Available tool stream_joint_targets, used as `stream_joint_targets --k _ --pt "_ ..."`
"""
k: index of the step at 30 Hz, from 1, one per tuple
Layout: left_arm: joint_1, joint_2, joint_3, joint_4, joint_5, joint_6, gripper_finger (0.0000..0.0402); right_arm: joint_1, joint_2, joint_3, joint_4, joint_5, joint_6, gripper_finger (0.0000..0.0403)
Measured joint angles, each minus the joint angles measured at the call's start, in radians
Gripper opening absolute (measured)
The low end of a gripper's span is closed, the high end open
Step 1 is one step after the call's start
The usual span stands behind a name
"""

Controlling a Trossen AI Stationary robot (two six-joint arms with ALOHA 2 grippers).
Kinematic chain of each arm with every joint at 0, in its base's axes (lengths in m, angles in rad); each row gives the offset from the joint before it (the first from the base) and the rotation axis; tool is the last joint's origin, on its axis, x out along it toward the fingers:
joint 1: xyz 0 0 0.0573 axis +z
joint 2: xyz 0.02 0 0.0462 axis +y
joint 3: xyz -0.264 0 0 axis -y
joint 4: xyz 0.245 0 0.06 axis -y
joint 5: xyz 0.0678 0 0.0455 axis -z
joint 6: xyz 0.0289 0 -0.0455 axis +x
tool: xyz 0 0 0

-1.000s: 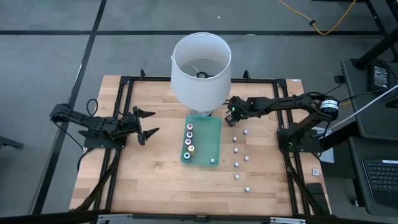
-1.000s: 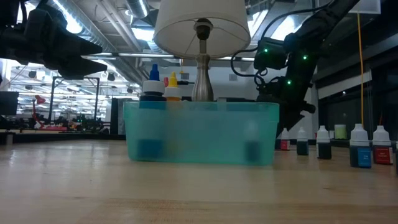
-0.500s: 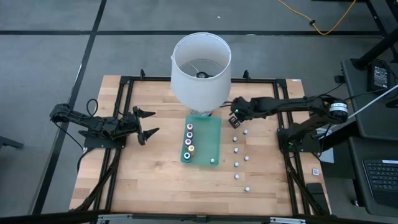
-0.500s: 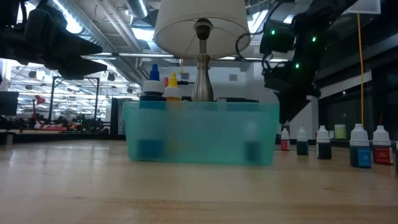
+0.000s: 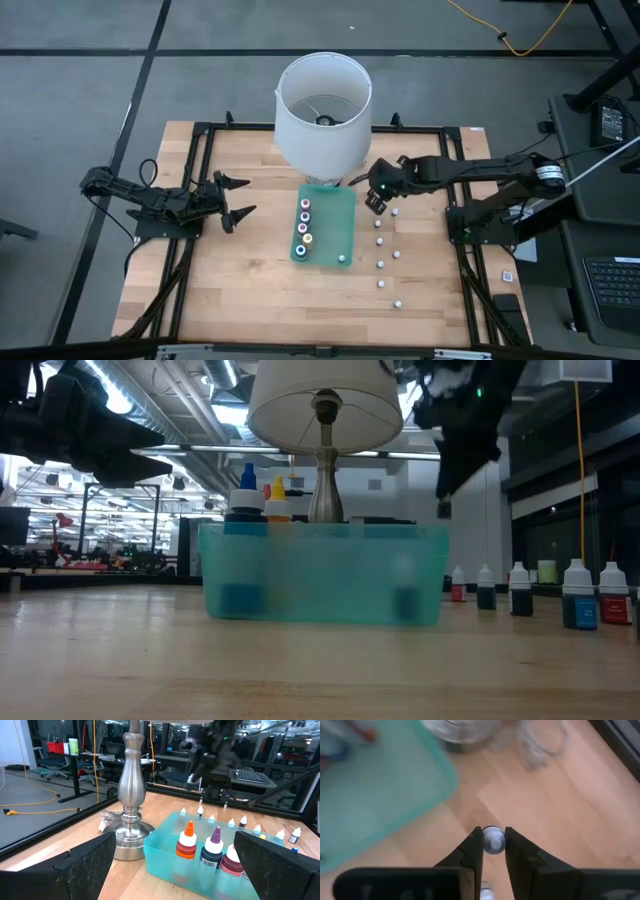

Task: Pick & Place food coloring
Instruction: Put the small black food coloring bottle into the green bin

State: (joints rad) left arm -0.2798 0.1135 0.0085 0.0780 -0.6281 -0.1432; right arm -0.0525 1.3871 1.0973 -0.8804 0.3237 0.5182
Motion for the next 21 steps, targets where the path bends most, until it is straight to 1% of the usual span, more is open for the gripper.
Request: stream_joint_targets --k 5,11,16,21 --pt "0.000 0.000 0.000 0.000 0.000 0.000 0.0400 0.103 0.044 0.119 -0.045 -0.002 0.001 0.0063" --pt "0.000 0.000 0.000 0.000 0.000 0.000 0.0400 0.206 0.144 0.255 -0.044 -0.002 -0.019 0.0064" --pt "0.000 0.000 0.000 0.000 0.000 0.000 0.0400 0.276 0.247 0.332 0.019 -0.003 -0.082 0.0065" --pt "0.000 0.000 0.000 0.000 0.000 0.000 0.0400 0.321 0.323 0.365 0.128 -0.019 -0.157 0.0065"
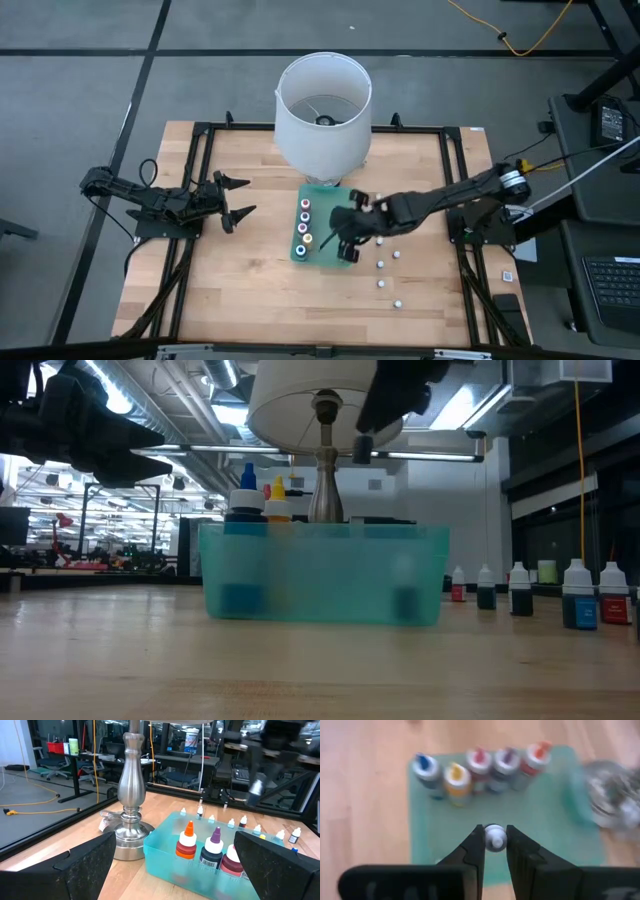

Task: Pick & Place food coloring
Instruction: Put the small black food coloring bottle into the green bin

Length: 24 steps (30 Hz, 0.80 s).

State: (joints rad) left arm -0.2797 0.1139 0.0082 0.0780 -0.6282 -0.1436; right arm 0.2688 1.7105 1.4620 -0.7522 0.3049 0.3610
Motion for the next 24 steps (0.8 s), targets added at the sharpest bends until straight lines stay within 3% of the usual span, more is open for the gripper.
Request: stream_joint_targets --k 24 --pt "0.000 0.000 0.000 0.000 0.000 0.000 0.0400 0.123 0.225 -0.025 0.209 -0.020 -0.116 0.0066"
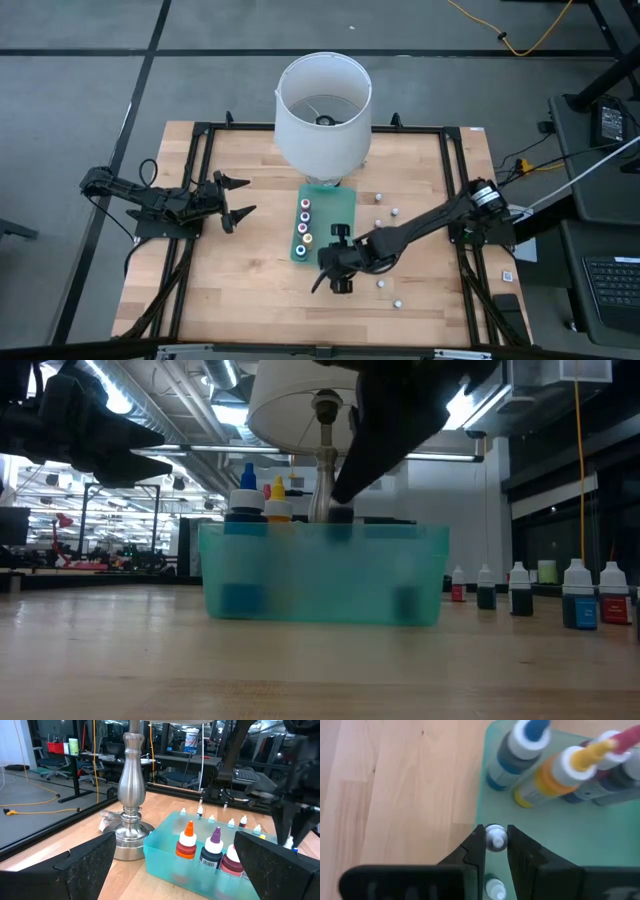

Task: Pick & Place food coloring
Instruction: Put the small black food coloring bottle into the green bin

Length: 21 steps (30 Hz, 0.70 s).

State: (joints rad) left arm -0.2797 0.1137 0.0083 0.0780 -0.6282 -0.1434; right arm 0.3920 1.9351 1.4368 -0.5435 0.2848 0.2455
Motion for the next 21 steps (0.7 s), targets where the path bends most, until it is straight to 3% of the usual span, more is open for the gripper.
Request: stream_joint_targets --k 21 --pt "0.000 0.000 0.000 0.000 0.000 0.000 0.0400 -0.034 0.043 -0.038 0.111 -0.024 -0.074 0.0067"
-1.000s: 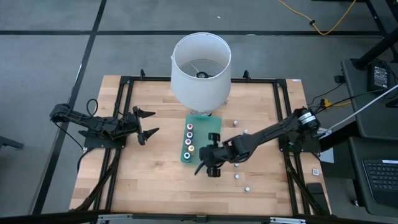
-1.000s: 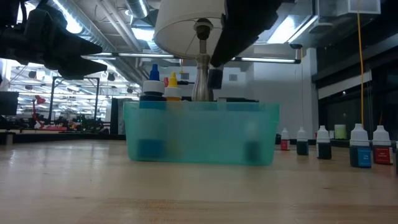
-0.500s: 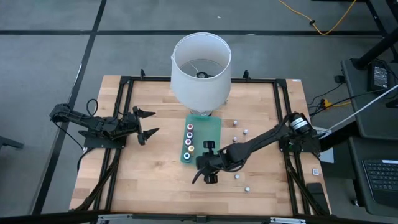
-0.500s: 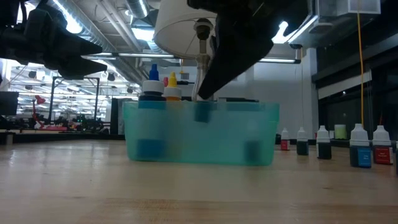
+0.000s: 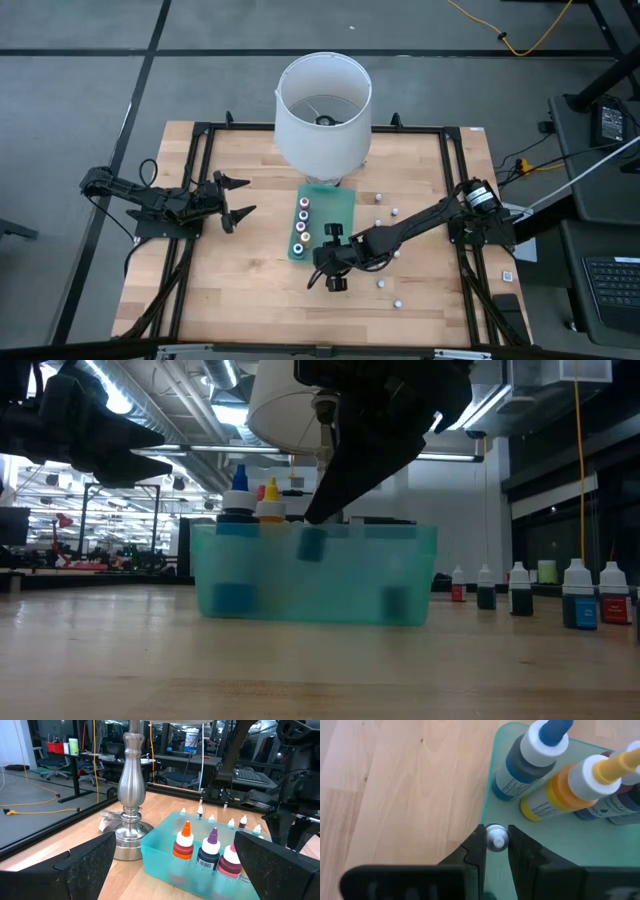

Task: Pick & Place food coloring
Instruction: Put the small black food coloring bottle into the green bin

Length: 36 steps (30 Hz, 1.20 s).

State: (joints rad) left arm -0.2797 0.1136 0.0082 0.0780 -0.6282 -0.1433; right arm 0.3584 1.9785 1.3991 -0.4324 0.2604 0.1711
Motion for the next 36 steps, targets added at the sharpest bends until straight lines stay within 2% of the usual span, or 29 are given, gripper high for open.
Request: stream_joint_targets --k 25,36 --pt "0.000 0.000 0.000 0.000 0.000 0.000 0.0400 -0.003 -0.008 0.051 -0.075 0.035 -0.016 0.0067" --pt "0.000 0.000 0.000 0.000 0.000 0.000 0.0400 -0.054 -0.009 0.018 -0.050 0.035 -0.004 0.0067"
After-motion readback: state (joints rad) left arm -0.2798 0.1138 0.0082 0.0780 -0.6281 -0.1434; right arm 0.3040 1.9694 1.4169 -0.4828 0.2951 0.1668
